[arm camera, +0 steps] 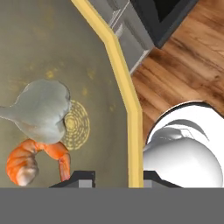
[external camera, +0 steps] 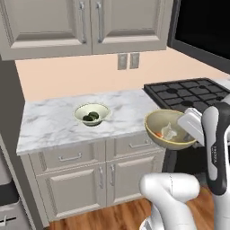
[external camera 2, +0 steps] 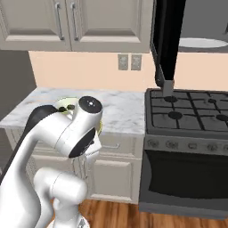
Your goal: Place the bowl containing the garlic and shrimp in the microwave. Close the microwave door and press the start button to microwave the meal.
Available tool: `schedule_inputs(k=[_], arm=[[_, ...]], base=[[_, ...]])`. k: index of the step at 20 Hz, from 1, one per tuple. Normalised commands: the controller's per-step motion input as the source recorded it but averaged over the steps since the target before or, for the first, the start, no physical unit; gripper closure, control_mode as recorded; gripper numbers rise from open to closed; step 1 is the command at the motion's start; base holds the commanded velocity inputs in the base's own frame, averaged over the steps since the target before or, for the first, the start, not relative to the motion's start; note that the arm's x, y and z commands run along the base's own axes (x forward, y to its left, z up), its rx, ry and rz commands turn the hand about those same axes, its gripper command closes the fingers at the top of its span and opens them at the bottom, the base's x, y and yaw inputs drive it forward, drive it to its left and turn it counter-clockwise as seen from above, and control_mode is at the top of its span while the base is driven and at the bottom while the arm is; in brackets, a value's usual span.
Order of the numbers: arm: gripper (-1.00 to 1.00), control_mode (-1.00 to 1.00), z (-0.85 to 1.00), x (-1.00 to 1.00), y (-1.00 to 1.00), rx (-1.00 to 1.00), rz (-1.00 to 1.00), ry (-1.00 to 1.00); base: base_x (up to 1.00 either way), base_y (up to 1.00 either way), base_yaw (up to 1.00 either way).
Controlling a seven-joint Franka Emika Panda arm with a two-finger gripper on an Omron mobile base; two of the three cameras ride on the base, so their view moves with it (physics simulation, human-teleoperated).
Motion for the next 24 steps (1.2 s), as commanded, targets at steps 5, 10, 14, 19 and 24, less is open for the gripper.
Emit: schedule_inputs(k=[5,10,14,19,24], arm=[[1.00,1.00,0.00,0.00,0.00,0.00,0.00,0.00],[1.00,1.00,0.00,0.00,0.00,0.00,0.00,0.00],[1.00,1.00,0.00,0.00,0.00,0.00,0.00,0.00],[1.00,1.00,0.00,0.00,0.00,0.00,0.00,0.00],[1.00,1.00,0.00,0.00,0.00,0.00,0.00,0.00]], base=[[-0.68,-0.06,-0.52],[0.02,-0.31,-0.56],[0.54,-0.53,-0.41],[0.81,-0.72,-0.23],[0.83,-0.76,0.09]])
